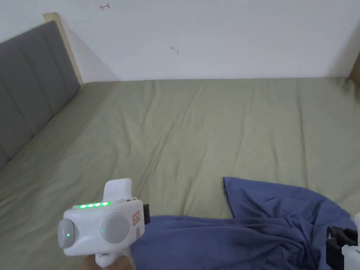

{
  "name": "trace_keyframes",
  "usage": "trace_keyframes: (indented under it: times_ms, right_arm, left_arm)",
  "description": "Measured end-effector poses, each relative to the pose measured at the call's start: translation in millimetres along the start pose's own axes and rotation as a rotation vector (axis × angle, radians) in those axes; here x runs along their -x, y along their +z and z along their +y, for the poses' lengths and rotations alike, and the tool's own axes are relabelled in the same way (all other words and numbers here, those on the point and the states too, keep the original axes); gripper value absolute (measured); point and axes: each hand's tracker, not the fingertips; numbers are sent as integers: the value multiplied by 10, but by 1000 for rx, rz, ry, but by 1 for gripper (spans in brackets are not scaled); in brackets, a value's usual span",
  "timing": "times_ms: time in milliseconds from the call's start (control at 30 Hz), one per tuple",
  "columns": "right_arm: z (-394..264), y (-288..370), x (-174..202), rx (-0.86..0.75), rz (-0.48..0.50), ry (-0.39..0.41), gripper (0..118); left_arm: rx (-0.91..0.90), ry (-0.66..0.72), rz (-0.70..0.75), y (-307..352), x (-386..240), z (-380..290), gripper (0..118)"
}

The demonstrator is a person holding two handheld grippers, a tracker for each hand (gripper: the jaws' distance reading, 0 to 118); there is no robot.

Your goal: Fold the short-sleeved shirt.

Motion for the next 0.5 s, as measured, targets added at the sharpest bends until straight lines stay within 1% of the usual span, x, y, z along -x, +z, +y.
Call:
trace_keyframes:
  times_ms: [33,67,100,133,167,233,267,300,333,367,400,433,467,500]
  right_arm:
    - [-3,-20,0,6,-2,6,1]
    - [-9,-37,7,11,-6,13,1]
    - [-16,-55,12,17,-10,19,1]
    - [-19,-75,12,25,-11,21,1]
    - [-32,-108,-32,34,-9,22,1]
    - [-44,-141,-48,44,-13,18,1]
    - [-47,-156,-54,48,-15,16,1]
    - [-61,-189,-95,55,-16,14,1]
    - [-63,-202,-108,61,-16,12,1]
    - [-66,-203,-116,65,-16,11,1]
    - [-69,-200,-130,66,-13,10,1]
    - [-82,-204,-151,66,-10,9,1]
    - [-82,-215,-168,69,-9,7,1]
    - [-78,-226,-186,74,-9,4,1]
  left_arm:
    - [58,-1,-9,-180,83,36,19]
    - [113,7,-9,-341,139,50,61]
    - [175,24,-2,-545,179,37,94]
    - [214,40,12,-695,216,4,108]
    - [218,38,39,-789,237,-18,105]
    - [233,31,59,-1008,247,-84,94]
    - [259,41,52,-1100,263,-116,77]
    - [286,41,64,-1194,257,-172,70]
    - [253,19,79,-1181,233,-193,68]
    - [251,-34,101,-1085,158,-171,55]
    - [243,-67,129,-1007,85,-128,31]
    - [226,-85,158,-965,31,-110,1]
    - [214,-88,191,-962,1,-114,1]
    - [232,-74,164,-956,-11,-113,1]
